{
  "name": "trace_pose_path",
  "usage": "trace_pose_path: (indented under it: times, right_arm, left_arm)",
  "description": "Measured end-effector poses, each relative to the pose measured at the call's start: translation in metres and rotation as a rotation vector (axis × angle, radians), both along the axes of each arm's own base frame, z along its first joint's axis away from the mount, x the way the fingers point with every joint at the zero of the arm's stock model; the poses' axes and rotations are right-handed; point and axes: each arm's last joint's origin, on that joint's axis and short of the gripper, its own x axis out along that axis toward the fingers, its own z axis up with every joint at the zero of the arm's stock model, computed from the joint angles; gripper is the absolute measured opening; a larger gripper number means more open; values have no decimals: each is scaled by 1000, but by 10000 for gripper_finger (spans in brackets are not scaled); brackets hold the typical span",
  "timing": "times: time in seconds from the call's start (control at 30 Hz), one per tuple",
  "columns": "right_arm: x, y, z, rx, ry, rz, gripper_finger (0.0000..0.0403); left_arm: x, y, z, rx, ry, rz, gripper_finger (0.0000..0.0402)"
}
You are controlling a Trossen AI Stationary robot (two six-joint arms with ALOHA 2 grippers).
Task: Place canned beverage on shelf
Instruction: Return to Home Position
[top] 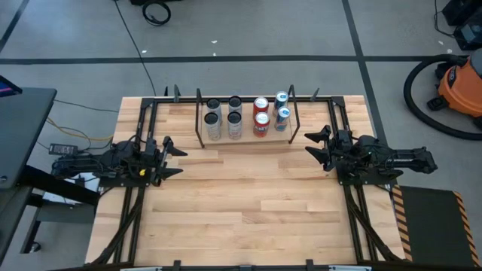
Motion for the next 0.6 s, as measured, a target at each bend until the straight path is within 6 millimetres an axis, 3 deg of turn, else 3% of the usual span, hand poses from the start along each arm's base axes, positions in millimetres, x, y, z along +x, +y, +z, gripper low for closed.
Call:
trace_pose_path:
  times: [0.6]
  right_arm:
    - [0, 0, 0, 0, 0, 0, 300]
  left_arm:
    - [0, 0, 0, 0, 0, 0, 309]
